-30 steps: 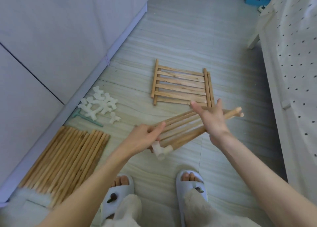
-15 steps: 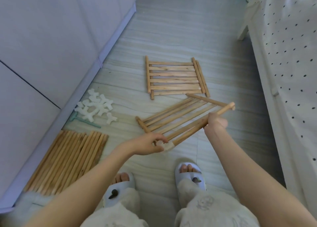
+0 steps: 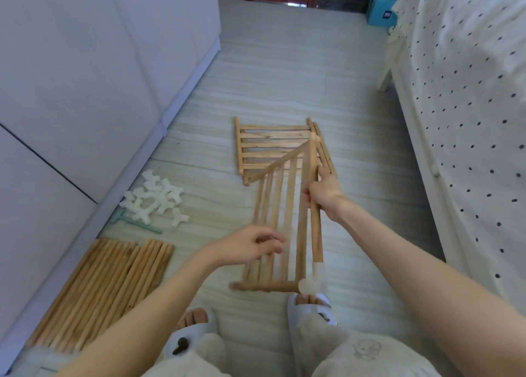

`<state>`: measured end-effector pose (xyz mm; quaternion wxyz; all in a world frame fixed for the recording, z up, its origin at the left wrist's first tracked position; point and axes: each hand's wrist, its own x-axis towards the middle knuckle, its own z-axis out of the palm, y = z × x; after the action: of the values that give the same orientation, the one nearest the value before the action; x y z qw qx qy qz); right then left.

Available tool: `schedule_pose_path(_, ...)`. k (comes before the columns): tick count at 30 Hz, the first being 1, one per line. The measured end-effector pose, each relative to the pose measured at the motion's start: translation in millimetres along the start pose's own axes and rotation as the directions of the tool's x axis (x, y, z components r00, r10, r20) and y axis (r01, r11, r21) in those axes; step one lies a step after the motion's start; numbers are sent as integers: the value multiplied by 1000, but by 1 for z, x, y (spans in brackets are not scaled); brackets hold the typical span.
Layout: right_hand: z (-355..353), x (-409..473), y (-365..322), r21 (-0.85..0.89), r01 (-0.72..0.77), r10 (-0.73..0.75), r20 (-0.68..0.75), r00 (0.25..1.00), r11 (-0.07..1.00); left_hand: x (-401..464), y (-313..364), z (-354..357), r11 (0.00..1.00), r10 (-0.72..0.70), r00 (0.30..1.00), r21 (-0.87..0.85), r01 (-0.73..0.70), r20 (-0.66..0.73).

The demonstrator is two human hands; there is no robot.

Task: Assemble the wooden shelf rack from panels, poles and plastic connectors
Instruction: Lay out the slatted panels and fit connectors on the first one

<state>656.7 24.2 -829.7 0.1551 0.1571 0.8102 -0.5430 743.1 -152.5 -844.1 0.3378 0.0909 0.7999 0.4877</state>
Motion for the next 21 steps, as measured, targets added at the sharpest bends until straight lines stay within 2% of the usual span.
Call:
schedule_pose_path(2,10,3,-23,-282,188,-167,99,981,941,3,1,-16,999,30,971,-22,-36,-238)
schedule_pose_path(3,16,6,-33,-377,279,-228,175,958,883,3,-1,-27,998,31,928,-46,-52,-372)
schedule_pose_path(5,30,10,-49,-479,414,-274,336,901,774,0,-10,-53,996,4,803,-73,-59,-596)
schedule_pose_path(7,43,13,-56,-527,508,-284,450,847,681,-6,-27,-79,999,-48,695,-51,15,-718)
schedule_pose_path(9,57,13,-58,-538,601,-320,527,787,590,-11,-46,-102,994,-101,644,-45,103,-758)
schedule_pose_path(11,67,12,-60,-530,692,-382,583,717,490,-12,-61,-116,991,-132,653,-74,115,-745)
schedule_pose_path(14,72,13,-65,-516,777,-416,656,630,362,-8,-75,-121,991,-124,673,-126,46,-729)
schedule_pose_path(18,65,15,-61,-523,809,-462,668,584,266,-7,-81,-108,991,-17,621,-94,-91,-784)
schedule_pose_path(21,63,16,-50,-560,807,-497,653,571,191,-10,-84,-97,981,1,617,-118,-153,-787)
